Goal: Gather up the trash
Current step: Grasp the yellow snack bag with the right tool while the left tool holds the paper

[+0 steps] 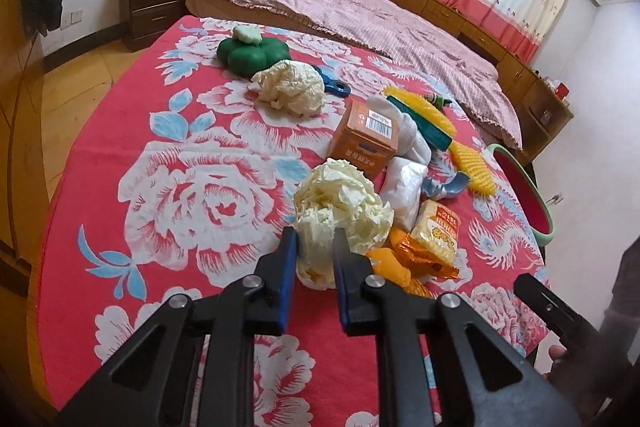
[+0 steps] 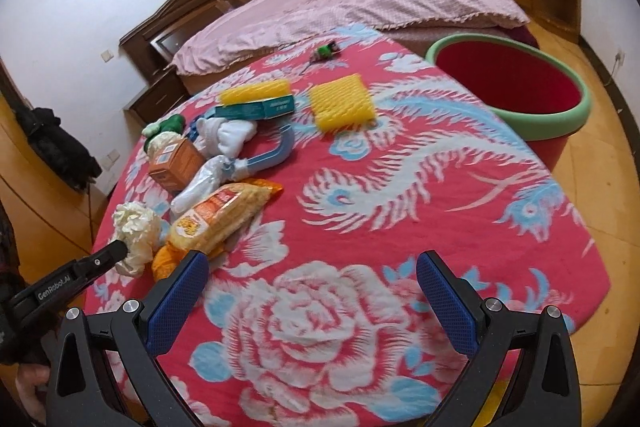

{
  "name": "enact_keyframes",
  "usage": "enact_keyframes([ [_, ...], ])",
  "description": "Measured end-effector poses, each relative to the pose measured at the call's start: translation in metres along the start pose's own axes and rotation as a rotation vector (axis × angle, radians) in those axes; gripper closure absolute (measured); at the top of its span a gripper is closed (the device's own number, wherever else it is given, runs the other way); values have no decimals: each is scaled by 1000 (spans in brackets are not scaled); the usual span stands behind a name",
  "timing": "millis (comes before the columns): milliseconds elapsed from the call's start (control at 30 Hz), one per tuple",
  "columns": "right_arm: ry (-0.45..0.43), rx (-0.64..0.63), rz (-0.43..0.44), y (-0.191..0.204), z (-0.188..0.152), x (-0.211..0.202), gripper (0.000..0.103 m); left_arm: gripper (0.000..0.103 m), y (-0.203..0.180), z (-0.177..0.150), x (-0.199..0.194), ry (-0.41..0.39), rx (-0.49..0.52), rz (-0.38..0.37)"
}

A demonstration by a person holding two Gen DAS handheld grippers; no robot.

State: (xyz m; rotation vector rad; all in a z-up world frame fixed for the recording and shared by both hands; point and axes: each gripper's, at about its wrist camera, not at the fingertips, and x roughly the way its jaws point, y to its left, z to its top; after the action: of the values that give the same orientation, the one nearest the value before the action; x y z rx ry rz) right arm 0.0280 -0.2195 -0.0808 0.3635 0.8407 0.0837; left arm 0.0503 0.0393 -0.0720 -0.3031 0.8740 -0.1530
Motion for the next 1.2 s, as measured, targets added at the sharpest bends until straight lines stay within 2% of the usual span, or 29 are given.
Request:
enact_keyframes([
  [200,68,-7,63,20,12,17,0,87,6,6,-11,-48,0,16],
  [467,148,-80,82,60,21,47,0,87,21,10,-18,-79,-28,36],
  [733,122,-208,-7,95,21,67,0,87,30,8,-15,-71,-48,31],
  [833,105,-231,-49,94,18,73,15,87,30,8,-16,-73,-44,28],
  [867,105,-235,-57,93,17,74,25,87,30,8,-16,-74,-44,27],
  [900,111,-233,-51,90,16,75,35,87,30,7,-16,-74,-44,26],
  [1000,120,-204,-30,81,17,72,51,87,30,7,-16,-74,-45,24],
  [1167,52,-185,-11,71,23,51,58,87,27,7,-17,-74,-39,20],
  [1200,37,-189,-16,70,25,47,64,87,26,7,-18,-75,-37,19],
])
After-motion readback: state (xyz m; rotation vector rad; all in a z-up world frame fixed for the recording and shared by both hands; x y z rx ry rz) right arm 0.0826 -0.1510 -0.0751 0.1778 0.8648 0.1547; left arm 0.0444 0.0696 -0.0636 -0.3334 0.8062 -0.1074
